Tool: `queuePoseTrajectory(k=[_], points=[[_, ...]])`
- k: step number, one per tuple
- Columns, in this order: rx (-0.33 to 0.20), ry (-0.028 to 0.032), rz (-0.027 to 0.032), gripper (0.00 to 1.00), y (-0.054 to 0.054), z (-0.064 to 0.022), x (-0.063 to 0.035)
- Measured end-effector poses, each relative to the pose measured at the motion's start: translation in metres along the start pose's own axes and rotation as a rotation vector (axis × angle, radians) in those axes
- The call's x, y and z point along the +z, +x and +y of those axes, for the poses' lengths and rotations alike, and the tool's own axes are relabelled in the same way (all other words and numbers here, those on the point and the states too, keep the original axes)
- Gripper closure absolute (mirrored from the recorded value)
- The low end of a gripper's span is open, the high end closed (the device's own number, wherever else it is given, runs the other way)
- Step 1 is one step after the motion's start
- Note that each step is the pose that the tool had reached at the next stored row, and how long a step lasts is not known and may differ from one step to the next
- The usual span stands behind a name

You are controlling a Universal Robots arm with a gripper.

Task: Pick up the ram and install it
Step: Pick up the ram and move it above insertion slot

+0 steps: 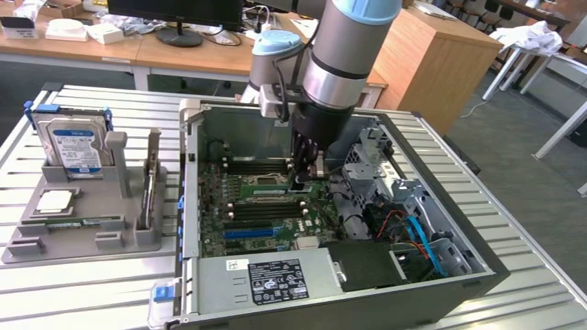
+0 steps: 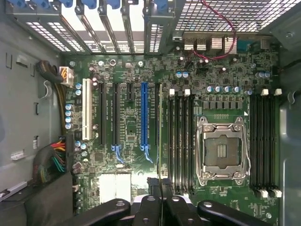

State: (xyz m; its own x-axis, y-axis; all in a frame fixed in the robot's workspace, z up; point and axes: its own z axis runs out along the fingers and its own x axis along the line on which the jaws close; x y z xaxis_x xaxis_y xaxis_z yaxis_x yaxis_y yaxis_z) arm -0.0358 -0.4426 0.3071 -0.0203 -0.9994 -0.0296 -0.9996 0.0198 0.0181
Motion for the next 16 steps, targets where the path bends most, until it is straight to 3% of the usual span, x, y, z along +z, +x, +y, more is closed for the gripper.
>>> queuePoseTrajectory(k=[16], points=[[0.000, 0.0009, -0.0005, 0.89, -0.012, 0.0002, 0.0024]])
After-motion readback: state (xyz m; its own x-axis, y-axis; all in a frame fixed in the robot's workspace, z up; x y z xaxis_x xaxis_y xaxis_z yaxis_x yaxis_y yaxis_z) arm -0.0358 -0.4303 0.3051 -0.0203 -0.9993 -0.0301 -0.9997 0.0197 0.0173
